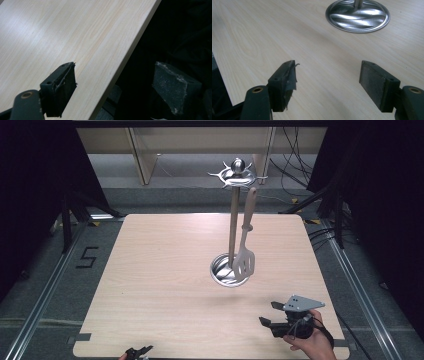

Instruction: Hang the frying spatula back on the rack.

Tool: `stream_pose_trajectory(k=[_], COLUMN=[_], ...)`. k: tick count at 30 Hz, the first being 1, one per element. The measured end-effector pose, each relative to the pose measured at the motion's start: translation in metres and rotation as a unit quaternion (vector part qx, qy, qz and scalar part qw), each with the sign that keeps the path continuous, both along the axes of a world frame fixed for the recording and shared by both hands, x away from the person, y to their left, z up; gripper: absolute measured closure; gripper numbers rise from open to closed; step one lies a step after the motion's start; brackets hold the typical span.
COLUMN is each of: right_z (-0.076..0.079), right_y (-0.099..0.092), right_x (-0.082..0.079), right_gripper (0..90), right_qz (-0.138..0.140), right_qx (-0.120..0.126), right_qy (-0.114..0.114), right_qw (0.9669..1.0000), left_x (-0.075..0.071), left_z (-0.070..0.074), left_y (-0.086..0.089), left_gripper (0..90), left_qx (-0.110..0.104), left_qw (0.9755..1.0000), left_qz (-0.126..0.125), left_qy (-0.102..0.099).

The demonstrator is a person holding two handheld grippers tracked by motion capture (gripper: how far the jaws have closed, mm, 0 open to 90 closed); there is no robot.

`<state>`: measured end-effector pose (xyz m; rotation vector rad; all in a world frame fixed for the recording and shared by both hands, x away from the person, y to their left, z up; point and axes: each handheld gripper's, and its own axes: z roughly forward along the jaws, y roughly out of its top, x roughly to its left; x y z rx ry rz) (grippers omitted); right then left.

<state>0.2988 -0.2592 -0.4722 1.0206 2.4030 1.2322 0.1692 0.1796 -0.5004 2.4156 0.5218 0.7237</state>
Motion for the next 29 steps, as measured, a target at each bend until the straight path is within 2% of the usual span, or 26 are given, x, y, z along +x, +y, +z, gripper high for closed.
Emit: stream_pose_trajectory(k=[2, 3, 4, 5, 7, 8, 9, 10, 11, 14, 15, 16, 17, 18, 23, 24, 26, 29], right_z=[0.000, -0.001, -0.001, -0.001, -0.002, -0.003, -0.004, -0.004, -0.005, -0.006, -0.006, -0.006, -0.006, -0.007, -0.008, -0.008, -0.009, -0.009], right_y=[0.000, -0.002, -0.001, -0.003, -0.004, -0.004, -0.005, -0.005, -0.005, -0.006, -0.006, -0.006, -0.006, -0.008, -0.008, -0.009, -0.009, -0.009], right_x=[-0.002, 0.000, -0.003, -0.002, -0.004, -0.004, -0.005, -0.005, -0.007, -0.007, -0.008, -0.011, -0.011, -0.010, -0.010, -0.011, -0.011, -0.011], right_gripper=[30.5, 30.4, 30.4, 30.3, 30.2, 30.1, 30.0, 30.0, 29.9, 29.8, 29.7, 29.6, 29.6, 29.6, 29.5, 29.5, 29.4, 29.3], right_qz=[-0.002, 0.008, -0.001, 0.004, 0.006, 0.005, 0.005, 0.005, 0.000, 0.008, 0.010, -0.004, -0.004, 0.000, 0.003, 0.005, -0.001, 0.007], right_qx=[-0.001, -0.004, 0.001, -0.004, -0.006, -0.006, -0.011, -0.011, -0.011, -0.010, -0.009, -0.006, -0.006, -0.014, -0.011, -0.011, -0.011, -0.012], right_qy=[0.006, -0.003, 0.000, -0.007, -0.001, -0.010, -0.003, -0.003, -0.008, -0.005, -0.002, 0.011, 0.011, -0.008, -0.003, 0.006, -0.002, 0.002], right_qw=[1.0000, 1.0000, 1.0000, 1.0000, 1.0000, 0.9999, 0.9999, 0.9999, 0.9999, 0.9999, 0.9999, 0.9999, 0.9999, 0.9999, 0.9999, 0.9999, 0.9999, 0.9999], left_x=[0.000, 0.000, 0.000, 0.000, 0.000, 0.000, 0.000, -0.001, 0.000, 0.000, -0.001, -0.001, -0.001, -0.001, -0.001, 0.000, 0.000, 0.000], left_z=[0.000, 0.000, 0.000, 0.000, -0.001, 0.000, 0.001, 0.002, 0.001, 0.000, 0.000, 0.000, 0.000, 0.000, 0.000, 0.000, 0.000, 0.000], left_y=[0.000, 0.000, 0.000, 0.000, 0.000, 0.000, 0.001, 0.001, 0.001, 0.000, 0.000, 0.000, 0.000, 0.000, 0.000, 0.000, 0.001, 0.001], left_gripper=[17.8, 17.8, 17.8, 17.8, 17.8, 17.8, 17.8, 17.8, 17.8, 17.8, 17.8, 17.8, 17.8, 17.8, 17.8, 17.8, 17.8, 17.8], left_qx=[0.000, 0.000, 0.000, -0.001, -0.001, -0.001, -0.003, 0.003, 0.001, 0.000, 0.000, 0.000, 0.000, -0.001, -0.001, -0.001, 0.000, 0.000], left_qw=[1.0000, 1.0000, 1.0000, 1.0000, 1.0000, 1.0000, 1.0000, 1.0000, 1.0000, 1.0000, 1.0000, 1.0000, 1.0000, 1.0000, 1.0000, 1.0000, 1.0000, 1.0000], left_qz=[0.000, 0.000, 0.000, -0.002, 0.000, -0.003, -0.004, -0.004, -0.004, 0.004, 0.003, 0.004, 0.004, 0.003, 0.004, 0.004, 0.005, 0.004], left_qy=[0.000, 0.000, 0.001, 0.003, 0.000, 0.006, 0.007, 0.006, 0.005, -0.004, -0.003, -0.003, -0.003, -0.002, -0.003, -0.003, -0.004, -0.003])
